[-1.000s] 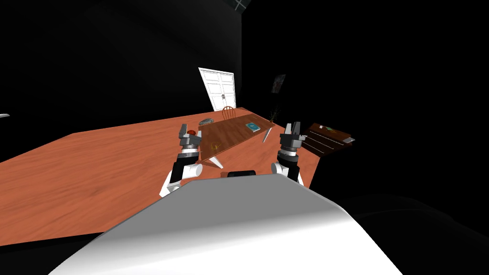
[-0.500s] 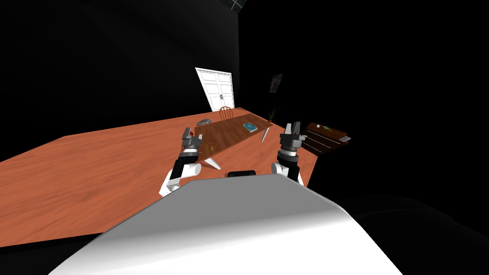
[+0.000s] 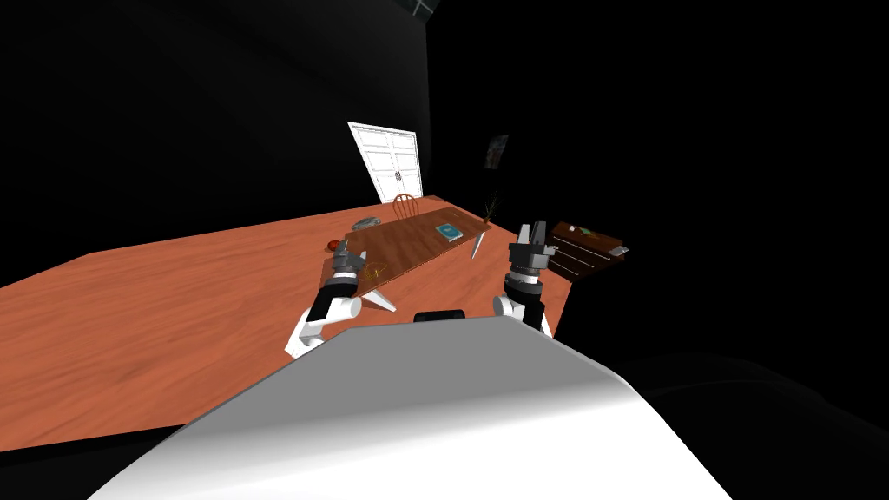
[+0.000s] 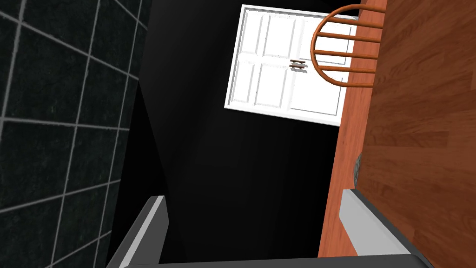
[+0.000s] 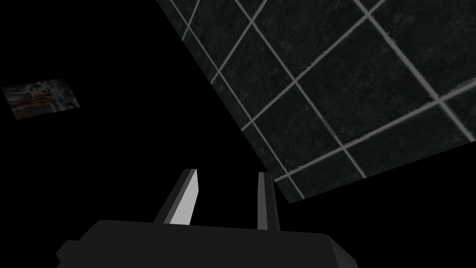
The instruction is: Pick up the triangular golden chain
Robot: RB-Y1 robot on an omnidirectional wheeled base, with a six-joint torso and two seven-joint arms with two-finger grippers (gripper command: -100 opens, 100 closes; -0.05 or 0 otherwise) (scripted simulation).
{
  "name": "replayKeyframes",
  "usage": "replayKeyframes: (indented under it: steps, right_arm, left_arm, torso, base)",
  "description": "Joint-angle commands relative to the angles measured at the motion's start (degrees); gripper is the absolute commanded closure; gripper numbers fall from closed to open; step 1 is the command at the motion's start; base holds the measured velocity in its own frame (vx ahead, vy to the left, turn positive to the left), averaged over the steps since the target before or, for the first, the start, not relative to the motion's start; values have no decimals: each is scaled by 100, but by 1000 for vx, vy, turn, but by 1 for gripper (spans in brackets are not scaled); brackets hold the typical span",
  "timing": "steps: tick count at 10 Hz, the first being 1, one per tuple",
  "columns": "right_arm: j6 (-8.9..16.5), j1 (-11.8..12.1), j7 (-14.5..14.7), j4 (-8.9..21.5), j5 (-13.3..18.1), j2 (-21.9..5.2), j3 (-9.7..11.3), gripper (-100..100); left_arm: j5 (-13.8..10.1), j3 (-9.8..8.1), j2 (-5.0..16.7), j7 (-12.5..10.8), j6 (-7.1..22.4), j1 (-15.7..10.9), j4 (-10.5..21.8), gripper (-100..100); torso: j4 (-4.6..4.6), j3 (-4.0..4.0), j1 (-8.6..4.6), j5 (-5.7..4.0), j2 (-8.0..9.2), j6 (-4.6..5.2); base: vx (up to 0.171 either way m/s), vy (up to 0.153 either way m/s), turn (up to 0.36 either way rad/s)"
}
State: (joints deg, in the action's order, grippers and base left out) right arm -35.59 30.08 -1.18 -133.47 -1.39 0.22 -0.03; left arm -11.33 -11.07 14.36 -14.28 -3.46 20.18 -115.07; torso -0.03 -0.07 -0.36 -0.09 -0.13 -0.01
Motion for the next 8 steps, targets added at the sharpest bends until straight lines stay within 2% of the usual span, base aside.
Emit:
replayKeyframes:
  steps: [1,2,3,4,5,6,7,8]
  right_arm:
    - [0,0,0,0,0,0,0,0]
    - [0,0,0,0,0,0,0,0]
    - [0,0,0,0,0,0,0,0]
    - [0,0,0,0,0,0,0,0]
    - [0,0,0,0,0,0,0,0]
    - [0,0,0,0,0,0,0,0]
    - [0,0,0,0,0,0,0,0]
    - [0,0,0,0,0,0,-1,0]
  left_arm:
    - [-31,-55,31,-34,229,-27,80,-100]
    - [-95,-158,101,-101,418,-74,295,-100]
    - [-95,-158,101,-101,505,-74,295,-100]
    - [-163,-263,176,-169,712,-119,511,-100]
    - [-163,-263,176,-169,783,-119,518,-100]
    - [-232,-368,256,-238,993,-162,748,-100]
    - [-232,-368,256,-238,1063,-162,748,-100]
    - [-304,-474,341,-306,1265,-205,984,-100]
  torso:
    - [0,0,0,0,0,0]
    - [0,0,8,0,0,-1]
    - [0,-1,9,1,-1,-1]
    - [-1,-1,12,2,-1,-1]
    - [-1,-2,3,0,-3,0]
    - [0,-1,8,1,0,-1]
    - [0,1,9,1,2,0]
    - [1,1,15,1,3,-2]
  base:
    - [44,-77,-22]
    - [53,-80,-60]
    - [48,-69,-18]
    - [54,-100,-61]
    - [43,-81,-26]
    - [35,-84,-62]
    - [41,-62,-27]
    - [67,-64,-68]
